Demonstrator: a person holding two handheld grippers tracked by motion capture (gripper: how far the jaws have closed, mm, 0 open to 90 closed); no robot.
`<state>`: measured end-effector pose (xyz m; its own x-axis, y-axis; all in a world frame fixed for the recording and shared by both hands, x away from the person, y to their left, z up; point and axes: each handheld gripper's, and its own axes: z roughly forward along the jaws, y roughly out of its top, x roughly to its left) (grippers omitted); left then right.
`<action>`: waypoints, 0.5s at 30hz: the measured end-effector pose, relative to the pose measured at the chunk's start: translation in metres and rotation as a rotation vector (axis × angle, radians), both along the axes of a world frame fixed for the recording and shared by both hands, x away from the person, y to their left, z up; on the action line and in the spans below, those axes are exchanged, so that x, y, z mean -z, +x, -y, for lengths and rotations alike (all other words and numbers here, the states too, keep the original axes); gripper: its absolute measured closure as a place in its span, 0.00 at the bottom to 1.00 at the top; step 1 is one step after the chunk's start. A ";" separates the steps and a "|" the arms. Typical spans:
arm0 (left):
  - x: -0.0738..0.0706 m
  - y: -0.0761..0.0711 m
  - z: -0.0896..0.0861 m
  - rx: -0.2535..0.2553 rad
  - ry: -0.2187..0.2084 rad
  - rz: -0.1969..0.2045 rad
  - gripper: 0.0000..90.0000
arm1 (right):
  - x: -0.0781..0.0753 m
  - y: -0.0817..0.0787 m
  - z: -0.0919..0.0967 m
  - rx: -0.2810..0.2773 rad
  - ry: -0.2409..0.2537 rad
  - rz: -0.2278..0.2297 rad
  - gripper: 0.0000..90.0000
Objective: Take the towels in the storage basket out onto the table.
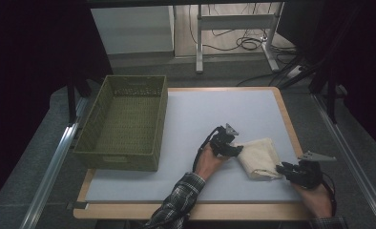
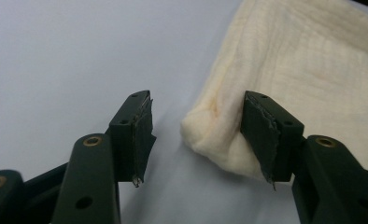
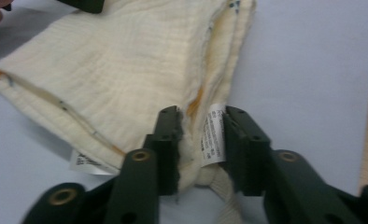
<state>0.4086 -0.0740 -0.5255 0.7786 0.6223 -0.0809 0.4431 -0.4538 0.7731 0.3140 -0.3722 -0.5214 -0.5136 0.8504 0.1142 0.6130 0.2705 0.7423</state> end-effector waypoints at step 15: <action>0.005 -0.001 0.004 0.071 -0.018 -0.066 0.91 | -0.002 -0.001 -0.001 -0.014 0.056 -0.017 0.91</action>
